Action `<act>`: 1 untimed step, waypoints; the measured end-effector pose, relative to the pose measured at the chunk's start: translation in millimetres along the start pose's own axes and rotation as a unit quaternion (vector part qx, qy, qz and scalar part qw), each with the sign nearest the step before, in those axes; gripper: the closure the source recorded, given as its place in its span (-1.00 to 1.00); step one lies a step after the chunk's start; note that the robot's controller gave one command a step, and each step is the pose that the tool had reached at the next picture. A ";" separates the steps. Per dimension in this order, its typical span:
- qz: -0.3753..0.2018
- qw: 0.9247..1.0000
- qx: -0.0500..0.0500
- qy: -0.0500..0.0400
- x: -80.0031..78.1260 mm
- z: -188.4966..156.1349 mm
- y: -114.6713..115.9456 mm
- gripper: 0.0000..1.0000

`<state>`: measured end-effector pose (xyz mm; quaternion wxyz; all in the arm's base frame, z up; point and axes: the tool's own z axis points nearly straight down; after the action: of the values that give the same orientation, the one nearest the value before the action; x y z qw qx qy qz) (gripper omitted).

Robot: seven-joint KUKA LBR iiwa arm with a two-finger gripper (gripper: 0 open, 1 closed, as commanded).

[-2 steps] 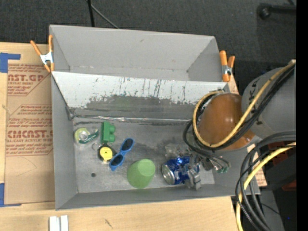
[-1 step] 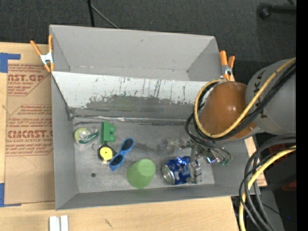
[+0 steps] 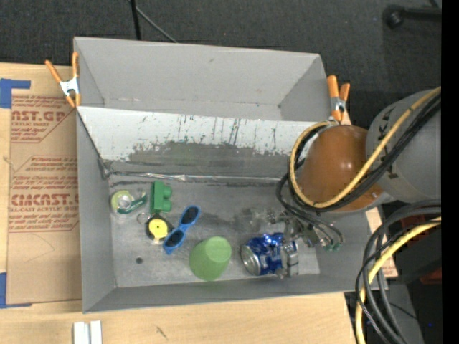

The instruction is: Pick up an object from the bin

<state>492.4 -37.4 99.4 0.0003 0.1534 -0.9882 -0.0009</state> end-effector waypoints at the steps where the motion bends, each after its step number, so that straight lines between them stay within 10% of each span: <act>1: 0.036 0.999 0.001 -0.002 -0.1 30.2 -2.1 -1.00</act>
Offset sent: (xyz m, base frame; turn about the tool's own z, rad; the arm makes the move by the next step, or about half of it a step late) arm 0.0000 -0.0027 -0.0294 0.0714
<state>493.1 -39.4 69.1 -0.0013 0.1176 -0.9931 -0.0006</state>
